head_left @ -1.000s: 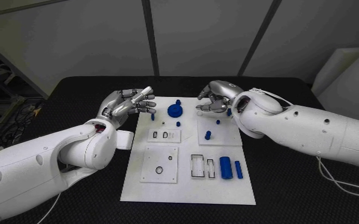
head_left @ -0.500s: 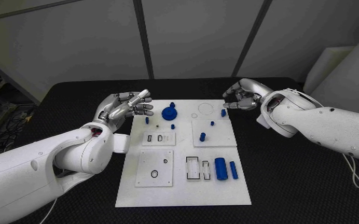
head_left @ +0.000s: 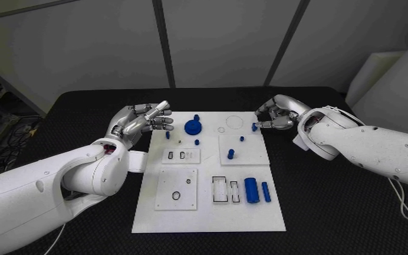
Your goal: Assemble the parts on the task board
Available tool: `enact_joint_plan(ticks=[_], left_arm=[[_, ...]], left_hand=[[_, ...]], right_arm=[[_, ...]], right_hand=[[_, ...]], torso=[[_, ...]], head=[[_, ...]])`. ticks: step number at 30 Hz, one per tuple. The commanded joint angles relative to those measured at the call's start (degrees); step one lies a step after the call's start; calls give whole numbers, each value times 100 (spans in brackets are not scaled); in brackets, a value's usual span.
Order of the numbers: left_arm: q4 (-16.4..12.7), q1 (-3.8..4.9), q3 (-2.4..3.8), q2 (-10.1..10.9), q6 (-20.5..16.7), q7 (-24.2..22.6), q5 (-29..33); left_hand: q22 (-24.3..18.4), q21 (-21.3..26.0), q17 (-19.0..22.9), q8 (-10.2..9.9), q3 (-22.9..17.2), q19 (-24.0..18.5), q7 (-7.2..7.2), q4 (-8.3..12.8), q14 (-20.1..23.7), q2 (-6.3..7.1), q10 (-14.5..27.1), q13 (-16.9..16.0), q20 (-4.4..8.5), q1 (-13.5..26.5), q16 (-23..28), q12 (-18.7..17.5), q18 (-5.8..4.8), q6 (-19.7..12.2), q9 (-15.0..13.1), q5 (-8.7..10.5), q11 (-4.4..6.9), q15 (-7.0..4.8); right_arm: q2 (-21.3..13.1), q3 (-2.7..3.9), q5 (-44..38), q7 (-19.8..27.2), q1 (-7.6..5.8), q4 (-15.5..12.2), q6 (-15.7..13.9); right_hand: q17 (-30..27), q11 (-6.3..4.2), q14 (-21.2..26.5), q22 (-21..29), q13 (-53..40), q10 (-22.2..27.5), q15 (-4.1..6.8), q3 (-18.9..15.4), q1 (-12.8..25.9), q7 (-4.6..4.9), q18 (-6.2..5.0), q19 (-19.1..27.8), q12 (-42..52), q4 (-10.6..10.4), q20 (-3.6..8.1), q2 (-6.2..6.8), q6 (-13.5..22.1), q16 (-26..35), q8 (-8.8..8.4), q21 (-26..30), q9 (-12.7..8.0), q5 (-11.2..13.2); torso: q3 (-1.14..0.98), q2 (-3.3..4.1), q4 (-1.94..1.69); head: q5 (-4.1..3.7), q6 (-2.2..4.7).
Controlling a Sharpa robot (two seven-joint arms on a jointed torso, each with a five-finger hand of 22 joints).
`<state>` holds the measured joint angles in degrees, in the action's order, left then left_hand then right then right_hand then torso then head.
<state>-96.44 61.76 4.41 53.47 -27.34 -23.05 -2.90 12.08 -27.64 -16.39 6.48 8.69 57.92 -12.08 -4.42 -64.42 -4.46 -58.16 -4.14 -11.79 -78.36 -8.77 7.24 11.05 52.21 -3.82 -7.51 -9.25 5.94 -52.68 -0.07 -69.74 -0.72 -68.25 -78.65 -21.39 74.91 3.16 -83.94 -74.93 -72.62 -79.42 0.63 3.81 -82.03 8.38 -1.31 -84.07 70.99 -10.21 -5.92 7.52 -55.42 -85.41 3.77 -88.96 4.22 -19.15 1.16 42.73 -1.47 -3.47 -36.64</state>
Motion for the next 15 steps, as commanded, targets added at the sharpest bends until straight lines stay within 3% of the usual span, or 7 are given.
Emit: enact_joint_plan(ticks=[1, 15], left_arm=[[5, 2, 3, -5, 65, -25, -19], [33, -9, 3, -23, 59, -25, -19]], left_hand=[[-9, 24, -5, -36, -4, -35, -16, 23, 22, -8, -27, 6, 15, -60, 26, -36, -70, 39, 3, 10, -1, 14], [-16, 36, -8, -39, -3, -51, -17, 29, 28, -10, -28, 7, 12, -60, 37, -39, -69, 40, 3, 10, -2, 16]], right_arm=[[27, 0, 41, 109, 20, 44, 104], [101, -1, 33, 117, 102, 149, 231]], right_hand=[[819, 13, -446, -1236, 3, 33, 12, -32, -71, -7, 60, -366, -22, 18, 19, -3, 51, 4, -19, 26, -8, 40], [831, 11, -449, -1244, -22, 16, 12, -24, -117, -9, 62, -373, -1, 23, 17, -57, -25, -2, 27, 22, 10, 50]], torso=[[5, 2, 7], [9, -2, 6]], head=[[-1, -22], [-1, -55]])
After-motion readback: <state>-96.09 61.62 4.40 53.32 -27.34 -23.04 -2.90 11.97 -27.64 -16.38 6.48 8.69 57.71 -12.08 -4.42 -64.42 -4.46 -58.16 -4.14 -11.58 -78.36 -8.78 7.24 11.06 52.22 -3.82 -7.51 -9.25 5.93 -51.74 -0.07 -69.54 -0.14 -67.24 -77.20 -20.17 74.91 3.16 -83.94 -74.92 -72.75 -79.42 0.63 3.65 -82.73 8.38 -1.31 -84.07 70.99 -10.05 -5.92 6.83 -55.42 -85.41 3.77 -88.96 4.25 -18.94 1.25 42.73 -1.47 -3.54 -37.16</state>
